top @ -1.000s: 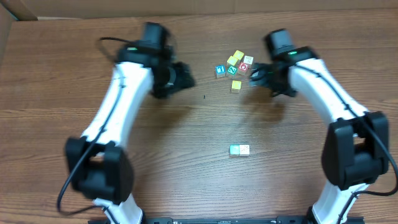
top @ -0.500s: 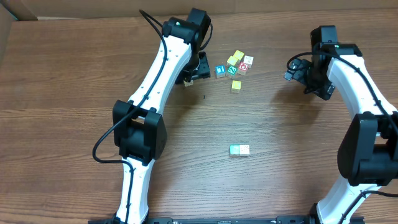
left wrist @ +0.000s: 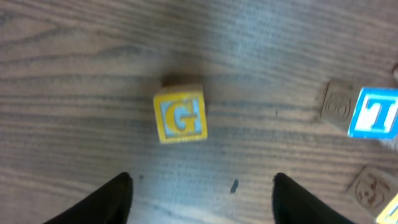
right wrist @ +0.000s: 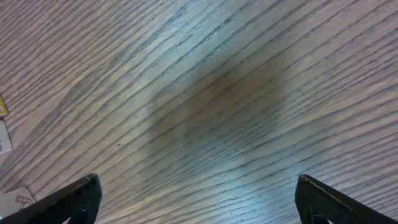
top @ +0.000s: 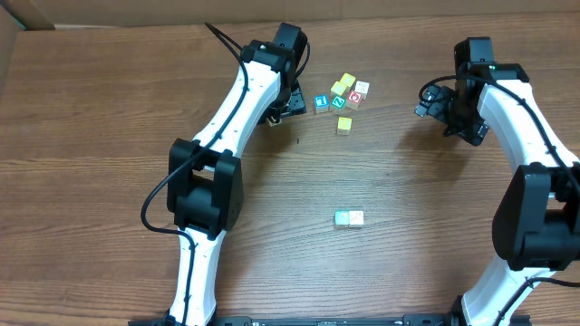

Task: Flip 4 blocks

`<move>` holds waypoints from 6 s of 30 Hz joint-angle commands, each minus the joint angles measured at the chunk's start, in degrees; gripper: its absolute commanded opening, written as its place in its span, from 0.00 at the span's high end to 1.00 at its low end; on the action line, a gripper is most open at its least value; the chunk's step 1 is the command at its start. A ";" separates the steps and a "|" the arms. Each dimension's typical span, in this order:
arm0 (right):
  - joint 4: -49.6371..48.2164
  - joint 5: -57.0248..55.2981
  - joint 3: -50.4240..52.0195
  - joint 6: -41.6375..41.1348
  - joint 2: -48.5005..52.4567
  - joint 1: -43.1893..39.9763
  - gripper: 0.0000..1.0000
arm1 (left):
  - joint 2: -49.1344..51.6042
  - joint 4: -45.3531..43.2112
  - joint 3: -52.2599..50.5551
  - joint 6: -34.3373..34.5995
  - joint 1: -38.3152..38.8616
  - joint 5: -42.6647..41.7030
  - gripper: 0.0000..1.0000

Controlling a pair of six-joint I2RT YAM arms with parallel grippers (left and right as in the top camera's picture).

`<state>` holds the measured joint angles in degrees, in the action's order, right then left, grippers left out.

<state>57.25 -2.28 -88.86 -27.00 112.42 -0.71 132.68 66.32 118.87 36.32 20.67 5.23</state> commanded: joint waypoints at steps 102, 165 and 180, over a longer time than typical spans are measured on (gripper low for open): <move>-0.11 0.26 -0.35 -0.39 -0.04 -0.07 0.00 | 5.42 8.24 6.84 -13.00 -2.91 -4.15 0.44; -0.11 0.26 -0.35 -0.39 -0.04 -0.07 0.00 | 13.00 8.44 15.15 -15.43 -4.96 -3.61 0.78; -0.11 0.26 -0.35 -0.39 -0.04 -0.07 0.00 | 12.02 30.53 27.08 -14.14 -2.19 -6.47 0.81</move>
<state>57.23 -2.28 -88.86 -27.00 112.42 -0.71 144.97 96.16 144.79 22.11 16.56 0.58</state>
